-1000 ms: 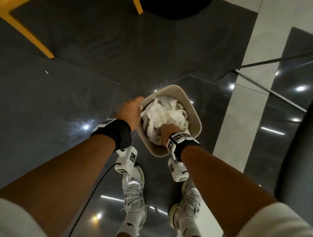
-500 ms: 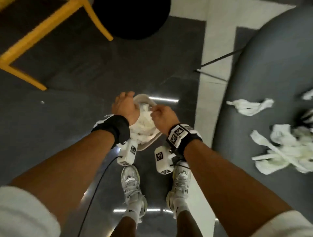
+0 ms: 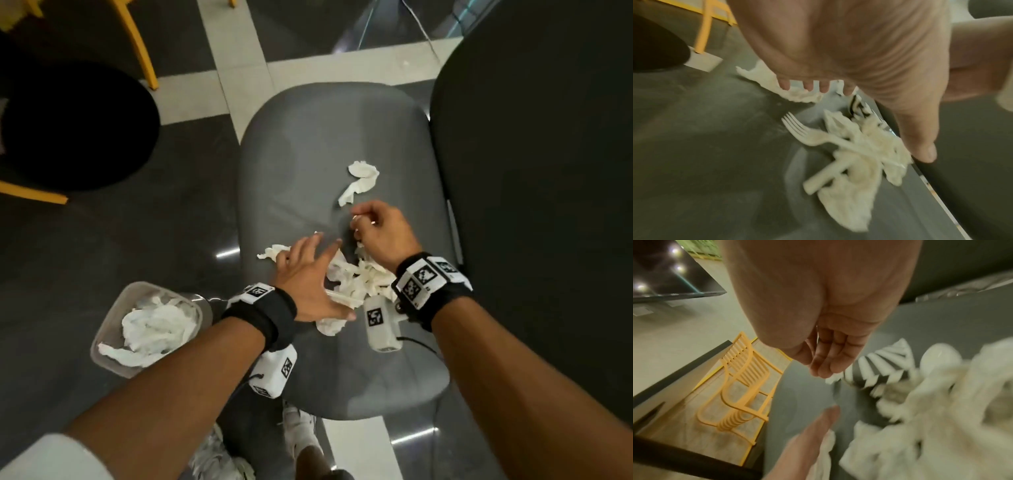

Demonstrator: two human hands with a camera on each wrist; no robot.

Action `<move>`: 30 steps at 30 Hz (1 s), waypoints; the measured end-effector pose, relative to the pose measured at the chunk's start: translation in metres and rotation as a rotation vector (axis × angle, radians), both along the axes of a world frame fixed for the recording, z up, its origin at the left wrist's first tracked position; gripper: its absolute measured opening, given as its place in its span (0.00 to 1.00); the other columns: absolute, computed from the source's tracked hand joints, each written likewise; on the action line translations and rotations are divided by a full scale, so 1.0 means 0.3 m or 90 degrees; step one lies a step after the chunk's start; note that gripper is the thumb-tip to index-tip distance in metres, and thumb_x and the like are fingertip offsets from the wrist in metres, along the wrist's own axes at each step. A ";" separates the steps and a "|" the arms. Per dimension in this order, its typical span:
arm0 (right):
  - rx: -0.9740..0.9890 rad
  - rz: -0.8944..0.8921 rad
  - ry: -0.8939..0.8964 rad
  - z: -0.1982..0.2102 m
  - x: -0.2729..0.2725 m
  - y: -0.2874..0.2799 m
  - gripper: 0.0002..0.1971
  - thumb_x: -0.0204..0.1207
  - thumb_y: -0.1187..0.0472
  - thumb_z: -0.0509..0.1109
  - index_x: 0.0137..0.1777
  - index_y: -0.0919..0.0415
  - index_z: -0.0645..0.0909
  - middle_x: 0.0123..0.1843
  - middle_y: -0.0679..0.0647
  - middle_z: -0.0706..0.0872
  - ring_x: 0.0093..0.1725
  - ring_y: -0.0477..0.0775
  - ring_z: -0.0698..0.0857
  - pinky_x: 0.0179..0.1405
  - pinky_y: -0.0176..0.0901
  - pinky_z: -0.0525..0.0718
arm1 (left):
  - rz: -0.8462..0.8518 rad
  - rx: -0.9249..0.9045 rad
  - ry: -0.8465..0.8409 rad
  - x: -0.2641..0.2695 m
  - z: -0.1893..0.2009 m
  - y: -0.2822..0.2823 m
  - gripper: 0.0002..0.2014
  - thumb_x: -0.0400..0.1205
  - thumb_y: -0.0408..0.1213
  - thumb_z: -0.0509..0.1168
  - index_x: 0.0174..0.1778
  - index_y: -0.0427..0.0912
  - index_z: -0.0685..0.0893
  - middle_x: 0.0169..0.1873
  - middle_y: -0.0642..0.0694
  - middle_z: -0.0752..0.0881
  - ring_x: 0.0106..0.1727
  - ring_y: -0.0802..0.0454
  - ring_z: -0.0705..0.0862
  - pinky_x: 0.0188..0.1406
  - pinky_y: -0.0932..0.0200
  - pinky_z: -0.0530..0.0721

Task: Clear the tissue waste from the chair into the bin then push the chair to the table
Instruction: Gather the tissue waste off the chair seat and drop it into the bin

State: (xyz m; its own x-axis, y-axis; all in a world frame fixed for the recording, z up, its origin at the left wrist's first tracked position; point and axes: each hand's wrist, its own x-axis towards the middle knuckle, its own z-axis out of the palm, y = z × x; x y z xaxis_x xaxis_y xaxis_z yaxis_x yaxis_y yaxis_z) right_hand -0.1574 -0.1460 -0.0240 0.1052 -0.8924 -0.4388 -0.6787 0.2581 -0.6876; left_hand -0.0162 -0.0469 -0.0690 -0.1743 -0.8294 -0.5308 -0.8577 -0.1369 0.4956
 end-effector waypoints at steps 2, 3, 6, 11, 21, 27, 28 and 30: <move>-0.001 0.024 0.063 -0.001 -0.084 -0.024 0.09 0.80 0.60 0.65 0.56 0.54 0.86 0.44 0.49 0.90 0.45 0.54 0.89 0.51 0.47 0.87 | -0.046 0.017 -0.028 -0.081 -0.023 0.019 0.65 0.53 0.76 0.71 0.85 0.65 0.48 0.88 0.49 0.45 0.88 0.42 0.41 0.83 0.34 0.44; 0.003 0.044 0.090 -0.008 -0.116 -0.028 0.10 0.81 0.60 0.65 0.57 0.52 0.86 0.46 0.49 0.90 0.46 0.55 0.88 0.53 0.48 0.86 | -0.050 0.010 -0.047 -0.106 -0.035 0.025 0.63 0.55 0.75 0.72 0.85 0.65 0.49 0.87 0.49 0.46 0.88 0.41 0.41 0.82 0.34 0.42; -0.046 0.100 0.166 -0.033 -0.189 -0.037 0.13 0.81 0.59 0.65 0.63 0.54 0.84 0.58 0.54 0.87 0.57 0.57 0.86 0.58 0.44 0.81 | -0.002 -0.059 -0.045 -0.136 -0.070 0.017 0.45 0.66 0.61 0.74 0.80 0.62 0.65 0.83 0.45 0.60 0.84 0.39 0.55 0.81 0.39 0.52; -0.046 0.128 0.187 -0.077 -0.240 -0.066 0.41 0.68 0.46 0.81 0.80 0.52 0.69 0.78 0.54 0.70 0.78 0.57 0.71 0.77 0.49 0.72 | 0.012 -0.096 0.058 -0.152 -0.102 -0.044 0.19 0.75 0.27 0.66 0.62 0.44 0.82 0.61 0.43 0.78 0.62 0.40 0.74 0.65 0.43 0.76; 0.053 0.085 0.122 -0.118 -0.253 -0.096 0.47 0.64 0.47 0.83 0.82 0.49 0.64 0.77 0.54 0.64 0.71 0.58 0.77 0.69 0.42 0.73 | -0.007 -0.137 -0.003 -0.092 0.000 -0.189 0.06 0.79 0.33 0.63 0.51 0.42 0.76 0.51 0.44 0.80 0.55 0.43 0.75 0.50 0.50 0.77; 0.075 0.016 0.112 -0.094 -0.356 -0.104 0.48 0.62 0.39 0.83 0.80 0.49 0.67 0.75 0.51 0.69 0.68 0.53 0.78 0.69 0.46 0.75 | 0.010 -0.146 -0.030 -0.071 0.048 -0.345 0.11 0.77 0.31 0.61 0.55 0.41 0.72 0.49 0.44 0.80 0.55 0.39 0.78 0.49 0.44 0.80; 0.074 -0.006 0.113 -0.094 -0.368 -0.107 0.46 0.62 0.38 0.82 0.80 0.49 0.68 0.75 0.51 0.70 0.69 0.54 0.79 0.68 0.46 0.75 | -0.001 -0.134 -0.035 -0.071 0.043 -0.371 0.18 0.77 0.32 0.62 0.64 0.41 0.72 0.53 0.42 0.82 0.57 0.38 0.78 0.50 0.44 0.80; 0.065 -0.046 0.102 -0.095 -0.383 -0.115 0.44 0.61 0.35 0.80 0.78 0.48 0.71 0.74 0.51 0.73 0.68 0.54 0.81 0.67 0.46 0.78 | -0.034 -0.109 -0.051 -0.078 0.032 -0.422 0.37 0.76 0.34 0.64 0.82 0.47 0.58 0.57 0.41 0.83 0.56 0.38 0.79 0.51 0.45 0.81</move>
